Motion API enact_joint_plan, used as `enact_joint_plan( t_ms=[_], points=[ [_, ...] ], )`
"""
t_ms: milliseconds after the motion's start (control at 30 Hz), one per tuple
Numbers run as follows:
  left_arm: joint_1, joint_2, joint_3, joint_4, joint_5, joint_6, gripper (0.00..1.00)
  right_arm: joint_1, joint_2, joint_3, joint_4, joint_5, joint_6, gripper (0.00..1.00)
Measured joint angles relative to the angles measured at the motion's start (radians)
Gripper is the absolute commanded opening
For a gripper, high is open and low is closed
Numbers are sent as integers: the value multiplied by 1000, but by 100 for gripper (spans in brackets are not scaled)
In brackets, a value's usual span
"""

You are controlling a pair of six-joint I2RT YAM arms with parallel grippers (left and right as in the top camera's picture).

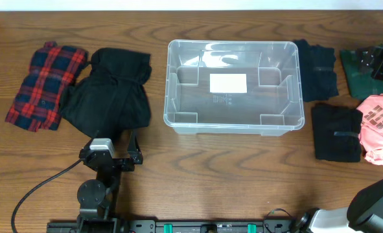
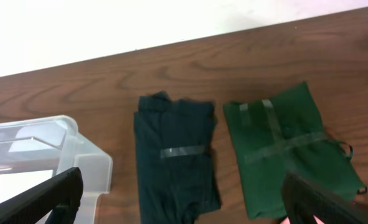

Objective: Pack container
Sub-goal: 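Move the right gripper over the dark green folded shirt on the right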

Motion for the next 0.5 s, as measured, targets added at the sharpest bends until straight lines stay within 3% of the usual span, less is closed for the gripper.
enact_joint_plan(
  t_ms=[367,500],
  points=[
    [0,0,0,0,0,0,98,29,206,7,42,10,-50,93],
    [0,0,0,0,0,0,98,78,280,7,85,31,-57,95]
  ],
)
